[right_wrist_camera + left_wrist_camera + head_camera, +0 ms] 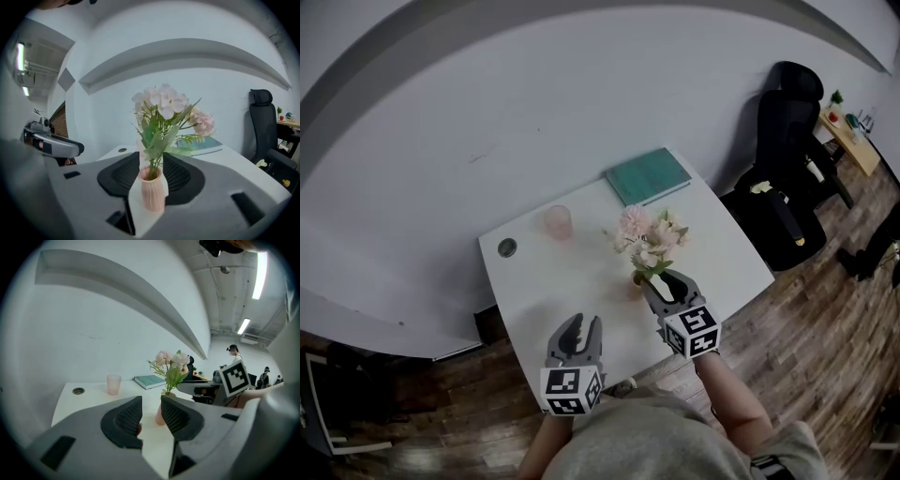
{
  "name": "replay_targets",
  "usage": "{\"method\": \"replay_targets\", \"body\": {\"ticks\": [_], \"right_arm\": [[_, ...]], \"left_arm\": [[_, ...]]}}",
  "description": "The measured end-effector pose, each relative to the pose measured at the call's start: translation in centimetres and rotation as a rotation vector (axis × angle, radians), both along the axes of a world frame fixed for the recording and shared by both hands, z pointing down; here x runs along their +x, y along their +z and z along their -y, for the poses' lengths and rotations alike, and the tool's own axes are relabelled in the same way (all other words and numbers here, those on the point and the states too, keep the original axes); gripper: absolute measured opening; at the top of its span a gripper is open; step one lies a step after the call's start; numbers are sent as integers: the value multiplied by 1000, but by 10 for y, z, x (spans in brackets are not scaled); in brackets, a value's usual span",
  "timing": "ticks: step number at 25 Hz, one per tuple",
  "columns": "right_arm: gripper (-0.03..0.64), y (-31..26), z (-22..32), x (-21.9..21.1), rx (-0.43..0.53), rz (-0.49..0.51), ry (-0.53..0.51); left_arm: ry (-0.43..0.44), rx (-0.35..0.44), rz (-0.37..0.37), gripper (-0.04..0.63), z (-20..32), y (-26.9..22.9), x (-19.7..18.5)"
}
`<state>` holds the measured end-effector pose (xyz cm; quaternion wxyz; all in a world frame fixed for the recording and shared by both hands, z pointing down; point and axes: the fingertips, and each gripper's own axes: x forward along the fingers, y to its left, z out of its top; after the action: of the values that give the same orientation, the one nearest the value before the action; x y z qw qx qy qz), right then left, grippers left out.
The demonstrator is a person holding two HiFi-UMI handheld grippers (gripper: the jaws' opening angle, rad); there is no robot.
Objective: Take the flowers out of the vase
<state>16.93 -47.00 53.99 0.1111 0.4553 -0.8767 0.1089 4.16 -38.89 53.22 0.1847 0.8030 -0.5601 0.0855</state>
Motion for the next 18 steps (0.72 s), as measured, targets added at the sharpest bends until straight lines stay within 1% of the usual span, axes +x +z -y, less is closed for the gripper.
{"method": "replay_targets", "body": {"ticks": [6, 18], "right_arm": [[167, 9, 16, -3, -8, -18, -9], [184, 19, 29, -12, -21, -21, -12]], "left_arm": [[-17, -19, 9, 117, -1, 8, -1], [-31, -20, 16, 117, -3, 9, -1]]}}
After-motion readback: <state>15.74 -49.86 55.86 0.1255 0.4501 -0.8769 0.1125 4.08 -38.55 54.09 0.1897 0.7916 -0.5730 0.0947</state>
